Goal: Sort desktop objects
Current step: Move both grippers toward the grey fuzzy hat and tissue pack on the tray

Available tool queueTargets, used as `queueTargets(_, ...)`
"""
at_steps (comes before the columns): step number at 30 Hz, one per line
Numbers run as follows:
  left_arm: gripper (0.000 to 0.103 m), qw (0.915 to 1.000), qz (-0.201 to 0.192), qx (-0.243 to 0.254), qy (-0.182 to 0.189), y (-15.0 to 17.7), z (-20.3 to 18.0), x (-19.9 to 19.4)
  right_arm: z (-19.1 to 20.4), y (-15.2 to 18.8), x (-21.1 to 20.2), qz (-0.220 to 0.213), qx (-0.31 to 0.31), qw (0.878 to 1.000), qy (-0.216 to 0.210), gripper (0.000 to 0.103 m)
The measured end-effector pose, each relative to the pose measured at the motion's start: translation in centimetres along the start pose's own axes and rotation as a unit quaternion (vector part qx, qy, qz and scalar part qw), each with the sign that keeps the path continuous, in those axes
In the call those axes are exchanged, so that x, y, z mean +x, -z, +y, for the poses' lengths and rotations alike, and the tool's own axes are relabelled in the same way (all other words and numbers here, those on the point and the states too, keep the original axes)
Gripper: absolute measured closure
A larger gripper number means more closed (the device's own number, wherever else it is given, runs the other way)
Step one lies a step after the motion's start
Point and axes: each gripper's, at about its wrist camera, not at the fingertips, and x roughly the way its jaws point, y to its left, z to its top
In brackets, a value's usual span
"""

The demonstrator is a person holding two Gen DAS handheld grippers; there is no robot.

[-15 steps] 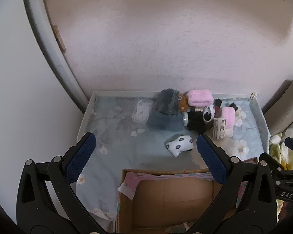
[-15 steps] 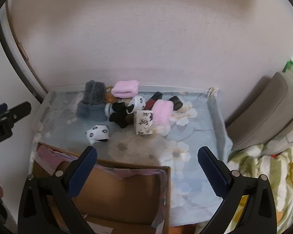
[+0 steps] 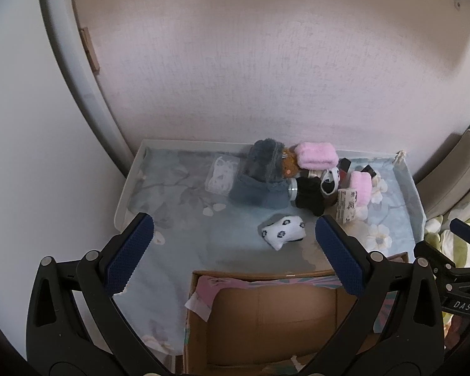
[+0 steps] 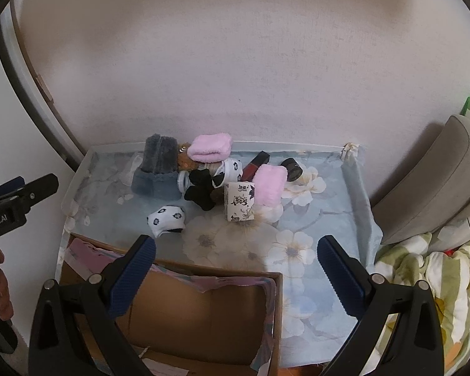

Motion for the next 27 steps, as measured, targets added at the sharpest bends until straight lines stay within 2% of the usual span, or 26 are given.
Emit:
queueTargets(8, 0.000, 0.9999, 0.008, 0.004, 0.010, -0.8, 0.1, 1.0, -0.4, 0.1, 0.6, 0.010, 0.003, 1.000, -0.003, 0.000)
queueTargets(12, 0.000, 0.9997, 0.010, 0.023, 0.008, -2.0, -0.2, 1.7, -0.3, -0.2, 1.1, 0.018, 0.000, 1.000, -0.005, 0.000)
queueTargets(16, 0.000, 0.9984, 0.016, 0.046, 0.030, -3.5, -0.6, 3.0, -0.6, -0.8, 2.0, 0.030, 0.003, 1.000, -0.009, 0.000)
queueTargets(22, 0.000, 0.9893, 0.048, 0.117, 0.072, -6.0, -1.7, 8.4, -1.8, -2.2, 4.8, 0.058, -0.008, 0.998, -0.027, 0.000)
queueTargets(27, 0.001, 0.9805, 0.080, 0.139, 0.114, -7.4, -2.4, 13.6, -3.1, -3.4, 8.9, 0.086, -0.024, 0.995, -0.035, 0.000)
